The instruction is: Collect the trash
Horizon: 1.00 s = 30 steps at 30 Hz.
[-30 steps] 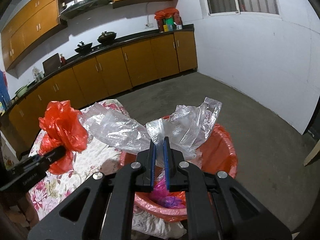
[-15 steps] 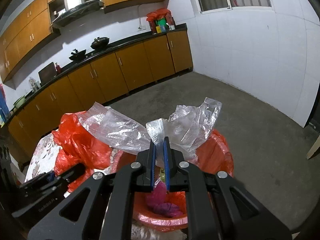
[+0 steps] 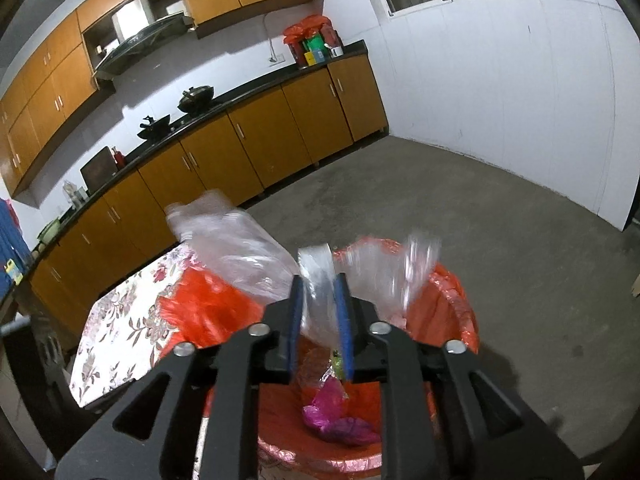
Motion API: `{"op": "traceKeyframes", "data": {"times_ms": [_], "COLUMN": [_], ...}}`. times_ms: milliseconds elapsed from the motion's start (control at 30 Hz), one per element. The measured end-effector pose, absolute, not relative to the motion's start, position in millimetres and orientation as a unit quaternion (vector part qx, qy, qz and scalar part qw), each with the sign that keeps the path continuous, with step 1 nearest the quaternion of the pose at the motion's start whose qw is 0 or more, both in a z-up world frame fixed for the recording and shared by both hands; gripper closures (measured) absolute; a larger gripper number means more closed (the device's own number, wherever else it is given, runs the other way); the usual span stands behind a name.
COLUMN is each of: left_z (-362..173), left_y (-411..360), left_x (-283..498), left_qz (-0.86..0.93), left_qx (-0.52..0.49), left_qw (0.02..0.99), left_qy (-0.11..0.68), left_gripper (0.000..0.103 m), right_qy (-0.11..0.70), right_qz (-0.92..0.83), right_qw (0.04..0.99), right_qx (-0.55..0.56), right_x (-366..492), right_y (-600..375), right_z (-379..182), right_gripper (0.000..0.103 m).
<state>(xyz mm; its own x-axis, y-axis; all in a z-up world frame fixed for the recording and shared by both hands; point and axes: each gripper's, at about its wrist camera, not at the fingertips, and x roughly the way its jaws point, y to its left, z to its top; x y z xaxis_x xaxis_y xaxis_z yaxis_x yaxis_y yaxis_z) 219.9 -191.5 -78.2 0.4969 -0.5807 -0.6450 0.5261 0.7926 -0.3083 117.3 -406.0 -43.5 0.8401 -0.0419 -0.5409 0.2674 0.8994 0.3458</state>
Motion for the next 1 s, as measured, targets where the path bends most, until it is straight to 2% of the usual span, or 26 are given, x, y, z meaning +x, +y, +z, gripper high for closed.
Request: {"op": "traceKeyframes", "data": {"times_ms": [133,300,367,433,467,533,667,800,1000], "left_z": [-85,-85,-83,-78,-75,-67,-49,-32,-20], "left_y": [-190,-185,-183,-176,-172,-160,-134,-103,-65], "left_x": [221,217,215,209,206,197,174,144,105], "left_qz": [-0.318,-0.316,-0.313,-0.306,-0.301,-0.288,-0.258,-0.219,-0.148], "left_qx": [-0.036,-0.037,-0.036,-0.034,-0.034,-0.032,-0.022,-0.018,0.002], "left_qw": [0.862,0.862,0.865,0.872,0.876,0.886,0.909,0.931,0.955], "left_qy": [0.393,0.393,0.390,0.382,0.376,0.361,0.327,0.291,0.256], "left_gripper": [0.059,0.056,0.054,0.049,0.045,0.036,0.021,0.010,0.004], "right_qy": [0.271,0.274,0.274,0.270,0.268,0.263,0.250,0.228,0.255], "right_qz": [-0.085,-0.090,-0.094,-0.095,-0.094,-0.094,-0.108,-0.131,-0.136], "right_qw": [0.935,0.936,0.938,0.941,0.943,0.946,0.953,0.958,0.953], "right_qx": [0.213,0.204,0.191,0.181,0.175,0.163,0.133,0.114,0.094], "right_x": [113,107,101,93,89,80,59,35,14], "right_y": [-407,-406,-402,-399,-397,-392,-376,-361,-339], "right_z": [-45,-45,-42,-39,-36,-33,-26,-21,-21], "right_gripper": [0.077,0.077,0.070,0.059,0.056,0.041,0.028,0.017,0.012]}}
